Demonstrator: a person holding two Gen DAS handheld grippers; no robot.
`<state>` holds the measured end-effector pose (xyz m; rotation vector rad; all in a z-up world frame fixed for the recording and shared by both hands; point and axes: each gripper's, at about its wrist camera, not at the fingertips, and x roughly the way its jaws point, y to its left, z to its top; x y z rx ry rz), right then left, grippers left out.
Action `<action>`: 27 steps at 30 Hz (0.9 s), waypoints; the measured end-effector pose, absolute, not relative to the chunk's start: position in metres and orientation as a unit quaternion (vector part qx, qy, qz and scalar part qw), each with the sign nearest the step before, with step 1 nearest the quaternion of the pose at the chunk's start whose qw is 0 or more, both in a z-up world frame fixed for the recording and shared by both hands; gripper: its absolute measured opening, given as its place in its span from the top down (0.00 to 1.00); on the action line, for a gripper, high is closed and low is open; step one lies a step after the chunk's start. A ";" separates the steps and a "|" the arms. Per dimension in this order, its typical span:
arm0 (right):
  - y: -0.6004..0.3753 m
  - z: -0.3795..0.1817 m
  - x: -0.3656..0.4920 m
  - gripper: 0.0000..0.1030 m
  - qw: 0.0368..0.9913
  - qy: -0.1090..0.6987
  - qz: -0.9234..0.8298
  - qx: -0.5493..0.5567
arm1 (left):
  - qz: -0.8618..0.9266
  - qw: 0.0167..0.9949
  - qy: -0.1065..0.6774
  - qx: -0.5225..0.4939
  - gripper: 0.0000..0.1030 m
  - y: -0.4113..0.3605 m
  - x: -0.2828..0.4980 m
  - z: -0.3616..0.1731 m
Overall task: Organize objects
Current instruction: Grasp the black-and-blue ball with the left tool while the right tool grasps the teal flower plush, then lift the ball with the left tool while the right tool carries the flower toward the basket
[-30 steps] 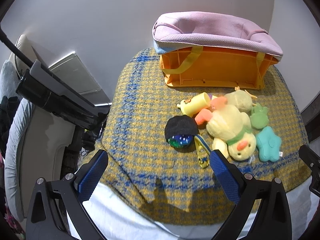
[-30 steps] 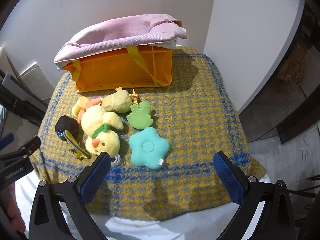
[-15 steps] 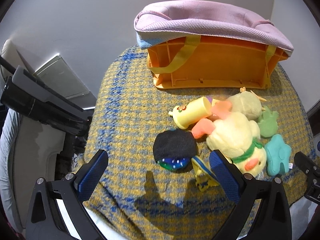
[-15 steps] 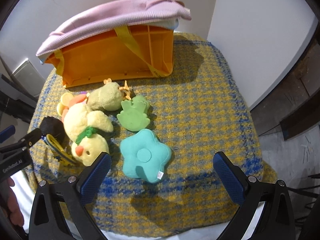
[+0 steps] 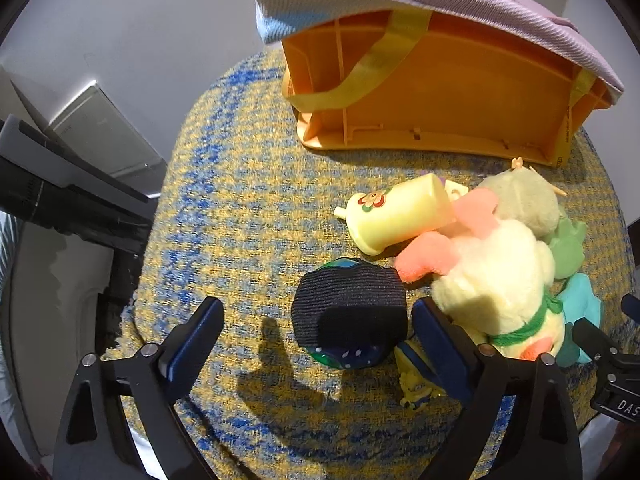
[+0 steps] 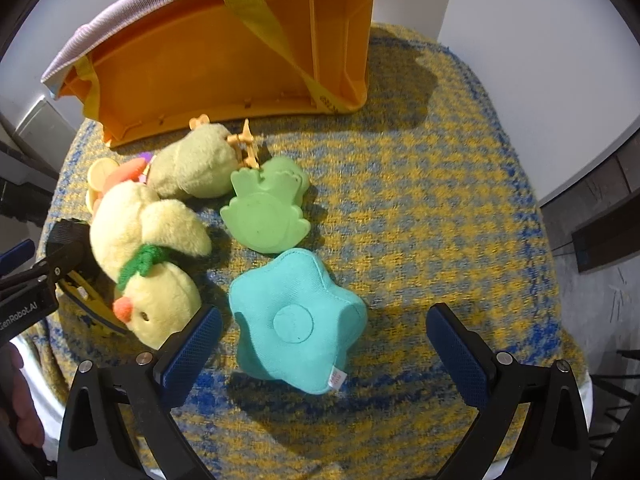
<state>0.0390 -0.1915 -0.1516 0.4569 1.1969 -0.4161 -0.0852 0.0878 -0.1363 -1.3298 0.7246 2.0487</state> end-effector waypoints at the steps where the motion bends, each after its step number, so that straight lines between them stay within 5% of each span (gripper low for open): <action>1: -0.192 -0.154 0.040 0.01 0.779 0.556 -0.194 0.214 | 0.766 0.294 0.273 -0.502 0.11 0.088 -0.086 -0.139; 5: -0.193 -0.164 0.044 0.01 0.772 0.564 -0.193 0.221 | 0.758 0.307 0.271 -0.508 0.20 0.091 -0.084 -0.144; 9: -0.194 -0.172 0.045 0.04 0.766 0.569 -0.186 0.233 | 0.747 0.324 0.273 -0.513 0.40 0.095 -0.078 -0.148; 14: -0.191 -0.177 0.047 0.29 0.768 0.568 -0.162 0.249 | 0.746 0.328 0.278 -0.508 0.40 0.095 -0.074 -0.150; 27: -0.188 -0.149 0.031 0.34 0.788 0.538 -0.182 0.237 | 0.751 0.342 0.276 -0.493 0.41 0.084 -0.061 -0.132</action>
